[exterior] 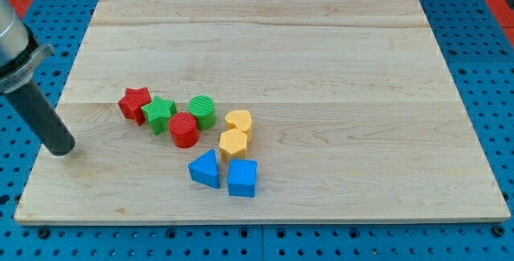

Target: Slide the green circle and red circle to the center of the board

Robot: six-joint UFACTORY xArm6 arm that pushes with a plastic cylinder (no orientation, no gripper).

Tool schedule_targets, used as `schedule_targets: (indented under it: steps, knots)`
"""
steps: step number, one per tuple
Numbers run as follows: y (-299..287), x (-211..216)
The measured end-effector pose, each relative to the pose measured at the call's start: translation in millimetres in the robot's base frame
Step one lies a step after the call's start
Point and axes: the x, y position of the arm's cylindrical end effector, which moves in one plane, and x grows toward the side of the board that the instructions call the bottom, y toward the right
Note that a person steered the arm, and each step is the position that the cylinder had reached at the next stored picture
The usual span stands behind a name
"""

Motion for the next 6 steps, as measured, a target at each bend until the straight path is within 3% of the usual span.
schedule_targets:
  steps: [1,2,4,5,6]
  knots:
    - [4,2]
    - [63,26]
    - [172,-23]
    - [178,-70]
    - [212,-90]
